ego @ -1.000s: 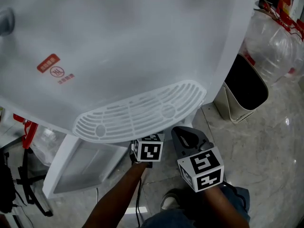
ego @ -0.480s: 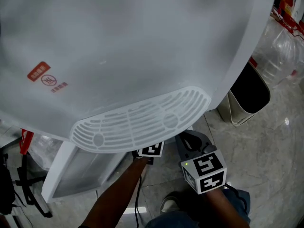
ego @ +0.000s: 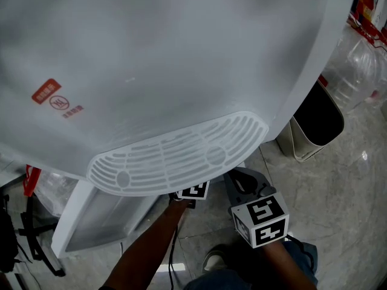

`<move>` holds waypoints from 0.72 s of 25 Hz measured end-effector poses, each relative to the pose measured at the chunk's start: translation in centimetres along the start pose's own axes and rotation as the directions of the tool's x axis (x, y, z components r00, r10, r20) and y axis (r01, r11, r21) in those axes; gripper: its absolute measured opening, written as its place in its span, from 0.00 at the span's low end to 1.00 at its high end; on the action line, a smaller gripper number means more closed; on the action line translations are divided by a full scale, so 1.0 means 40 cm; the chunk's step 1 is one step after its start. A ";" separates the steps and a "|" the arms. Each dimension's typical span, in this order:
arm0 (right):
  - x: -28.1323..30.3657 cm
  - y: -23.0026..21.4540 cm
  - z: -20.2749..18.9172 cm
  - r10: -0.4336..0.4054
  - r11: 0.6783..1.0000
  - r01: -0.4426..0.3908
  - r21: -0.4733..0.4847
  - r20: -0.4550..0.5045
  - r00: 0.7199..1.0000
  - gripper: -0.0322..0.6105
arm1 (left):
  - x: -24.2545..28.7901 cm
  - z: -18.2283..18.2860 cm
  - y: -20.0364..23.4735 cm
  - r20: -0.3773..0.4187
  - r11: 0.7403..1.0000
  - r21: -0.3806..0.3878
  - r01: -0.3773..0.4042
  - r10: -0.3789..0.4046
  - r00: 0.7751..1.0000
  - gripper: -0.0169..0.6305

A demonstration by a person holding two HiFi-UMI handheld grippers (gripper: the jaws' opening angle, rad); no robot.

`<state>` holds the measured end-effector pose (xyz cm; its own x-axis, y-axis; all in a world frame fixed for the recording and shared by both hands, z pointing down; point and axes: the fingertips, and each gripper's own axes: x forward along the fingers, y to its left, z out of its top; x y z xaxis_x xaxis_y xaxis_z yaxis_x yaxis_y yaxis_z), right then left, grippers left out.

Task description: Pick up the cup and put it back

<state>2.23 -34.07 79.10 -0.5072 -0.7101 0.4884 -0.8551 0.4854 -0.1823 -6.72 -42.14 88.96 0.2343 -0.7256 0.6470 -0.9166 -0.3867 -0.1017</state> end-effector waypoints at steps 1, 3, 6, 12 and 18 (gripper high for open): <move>0.000 -0.001 -0.001 0.000 1.000 0.000 0.000 -0.002 1.000 0.08 | 0.001 -0.001 0.000 0.001 1.000 -0.001 0.000 0.000 1.000 0.49; -0.001 -0.002 -0.003 0.000 1.000 0.000 0.000 -0.003 1.000 0.08 | 0.002 -0.001 0.001 0.004 1.000 -0.004 0.001 -0.001 1.000 0.50; -0.003 -0.001 -0.004 0.001 1.000 -0.001 0.000 -0.004 1.000 0.08 | 0.006 -0.001 0.002 0.009 1.000 -0.005 0.000 0.000 1.000 0.52; -0.009 0.004 -0.001 0.004 1.000 -0.004 0.001 0.001 1.000 0.08 | 0.014 -0.002 0.004 0.021 1.000 -0.008 -0.001 0.001 1.000 0.52; -0.015 0.022 0.010 0.016 1.000 -0.016 -0.005 0.008 1.000 0.08 | 0.000 -0.033 -0.008 -0.008 0.998 -0.062 0.032 -0.033 0.999 0.52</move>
<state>1.74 -33.44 78.29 -0.5219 -0.7062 0.4784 -0.8462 0.4993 -0.1861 -6.87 -41.26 89.99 0.2616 -0.7078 0.6562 -0.9268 -0.3741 -0.0341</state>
